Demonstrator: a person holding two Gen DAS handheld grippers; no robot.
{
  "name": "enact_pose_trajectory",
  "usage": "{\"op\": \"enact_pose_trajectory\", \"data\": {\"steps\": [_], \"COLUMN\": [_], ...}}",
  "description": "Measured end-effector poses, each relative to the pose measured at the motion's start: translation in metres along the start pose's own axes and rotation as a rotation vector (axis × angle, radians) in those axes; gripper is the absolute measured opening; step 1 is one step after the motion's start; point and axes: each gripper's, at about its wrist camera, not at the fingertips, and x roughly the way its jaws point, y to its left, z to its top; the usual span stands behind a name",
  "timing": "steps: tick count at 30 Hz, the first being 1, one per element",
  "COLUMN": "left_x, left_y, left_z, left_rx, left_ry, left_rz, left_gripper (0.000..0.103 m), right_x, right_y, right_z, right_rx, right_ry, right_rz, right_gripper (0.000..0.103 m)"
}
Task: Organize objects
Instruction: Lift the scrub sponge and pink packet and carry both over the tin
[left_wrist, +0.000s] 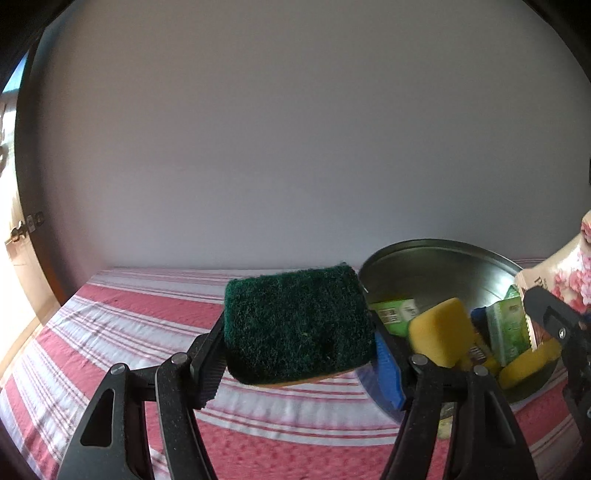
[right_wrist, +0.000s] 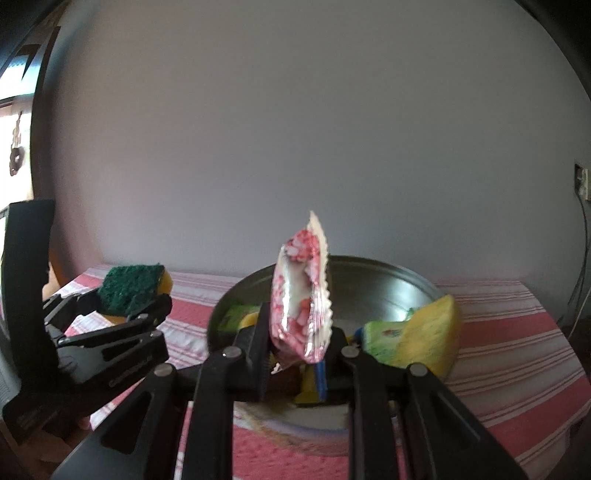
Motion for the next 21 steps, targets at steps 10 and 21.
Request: {"op": "enact_pose_trajectory", "data": {"steps": [10, 21], "left_x": [0.005, 0.018], "left_y": [-0.041, -0.065], "left_z": [0.012, 0.023], "left_rx": [0.030, 0.041], "left_ry": [-0.010, -0.003], "left_rz": [-0.052, -0.088], "left_gripper": [0.070, 0.070], "right_x": [0.008, 0.015], "right_y": [-0.033, -0.042], "right_z": [0.009, 0.011], "right_rx": [0.064, 0.074], "right_ry": [-0.007, 0.001], "right_rz": [-0.084, -0.162], "right_gripper": [0.019, 0.019]}}
